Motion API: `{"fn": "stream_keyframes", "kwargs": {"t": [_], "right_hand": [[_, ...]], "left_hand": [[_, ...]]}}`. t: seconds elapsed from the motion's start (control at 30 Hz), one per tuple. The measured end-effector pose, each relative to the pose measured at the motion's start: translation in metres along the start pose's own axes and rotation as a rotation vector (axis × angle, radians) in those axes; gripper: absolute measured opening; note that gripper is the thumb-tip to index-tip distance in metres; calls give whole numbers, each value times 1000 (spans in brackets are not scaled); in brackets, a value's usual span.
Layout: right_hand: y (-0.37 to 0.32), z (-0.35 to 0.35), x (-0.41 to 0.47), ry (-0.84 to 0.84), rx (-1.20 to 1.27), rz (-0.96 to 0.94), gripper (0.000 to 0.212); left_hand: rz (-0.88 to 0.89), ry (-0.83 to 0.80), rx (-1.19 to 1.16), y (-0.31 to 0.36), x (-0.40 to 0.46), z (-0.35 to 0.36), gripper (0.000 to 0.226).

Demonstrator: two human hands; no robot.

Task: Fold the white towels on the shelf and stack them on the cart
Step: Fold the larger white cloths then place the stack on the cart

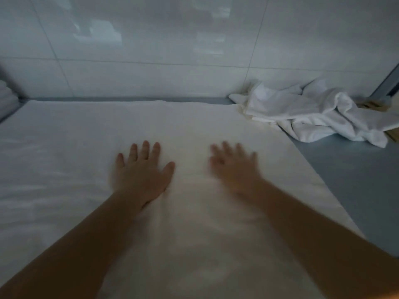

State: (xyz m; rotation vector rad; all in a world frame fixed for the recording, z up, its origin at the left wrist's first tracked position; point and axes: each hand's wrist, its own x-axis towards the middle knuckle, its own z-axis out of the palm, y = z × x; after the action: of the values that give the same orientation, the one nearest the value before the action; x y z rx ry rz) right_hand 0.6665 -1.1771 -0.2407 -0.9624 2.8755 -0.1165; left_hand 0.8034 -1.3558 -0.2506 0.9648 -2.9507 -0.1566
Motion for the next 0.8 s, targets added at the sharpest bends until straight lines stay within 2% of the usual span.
{"fn": "stream_keyframes", "kwargs": {"t": [0.07, 0.1, 0.23, 0.4, 0.67, 0.8], "right_hand": [[-54, 20, -35, 88, 16, -226, 54], [-67, 23, -46, 113, 35, -260, 54], [-38, 16, -60, 153, -22, -124, 54], [-2, 13, -72, 76, -50, 41, 60], [7, 12, -110, 65, -50, 70, 60], [9, 2, -126, -1, -39, 118, 58]], "left_hand": [[-13, 29, 3, 5, -9, 2, 73], [-5, 33, 10, 4, -15, 2, 72], [27, 44, 14, -4, -40, 2, 72], [-19, 29, 41, -17, -71, 0, 78], [-79, 36, 33, -12, -131, 1, 79], [-129, 33, 14, 5, -162, 7, 86]]}}
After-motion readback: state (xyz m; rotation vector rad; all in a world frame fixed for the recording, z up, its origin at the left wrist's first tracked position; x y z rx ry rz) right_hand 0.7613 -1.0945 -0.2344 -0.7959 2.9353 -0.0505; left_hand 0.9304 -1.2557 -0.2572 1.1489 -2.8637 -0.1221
